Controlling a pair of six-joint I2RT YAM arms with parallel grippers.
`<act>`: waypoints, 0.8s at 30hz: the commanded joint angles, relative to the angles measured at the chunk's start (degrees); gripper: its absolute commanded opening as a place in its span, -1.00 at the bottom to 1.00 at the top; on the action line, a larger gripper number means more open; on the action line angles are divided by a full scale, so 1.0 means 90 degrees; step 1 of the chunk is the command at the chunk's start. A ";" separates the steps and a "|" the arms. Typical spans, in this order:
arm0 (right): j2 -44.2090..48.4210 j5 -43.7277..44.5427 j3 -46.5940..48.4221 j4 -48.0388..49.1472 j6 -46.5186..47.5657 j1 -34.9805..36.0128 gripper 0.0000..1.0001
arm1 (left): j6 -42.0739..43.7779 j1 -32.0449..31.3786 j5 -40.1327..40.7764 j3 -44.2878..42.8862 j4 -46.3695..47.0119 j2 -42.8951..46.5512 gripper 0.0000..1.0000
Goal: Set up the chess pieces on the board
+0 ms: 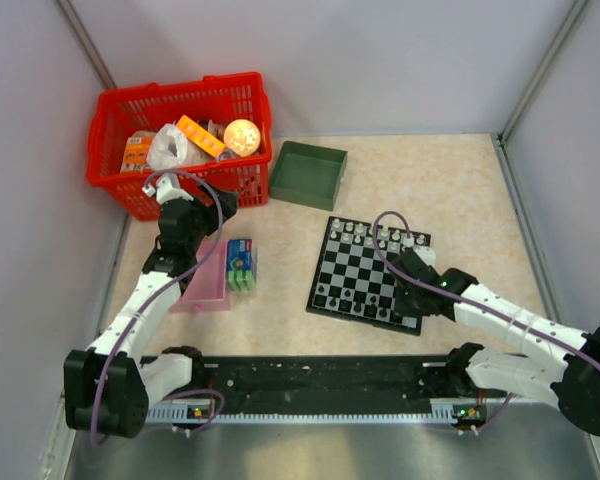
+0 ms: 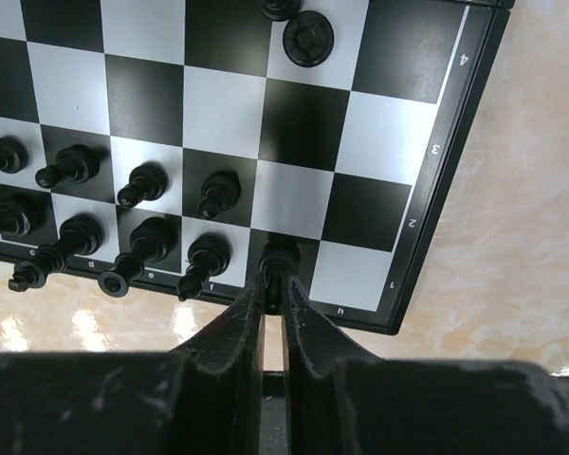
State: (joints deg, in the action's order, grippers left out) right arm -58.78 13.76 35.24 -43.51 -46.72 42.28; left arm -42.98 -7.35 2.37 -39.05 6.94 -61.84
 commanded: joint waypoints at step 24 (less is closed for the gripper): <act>-0.0187 0.0053 0.0127 0.0156 0.0289 0.0087 -0.63 | 0.0010 0.0036 -0.0088 -0.0007 0.0371 0.0114 0.97</act>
State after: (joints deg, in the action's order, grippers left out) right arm -59.35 12.80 35.24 -42.85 -44.88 42.28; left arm -42.98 -7.35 2.15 -39.05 6.94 -61.84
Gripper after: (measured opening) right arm 0.192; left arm 0.987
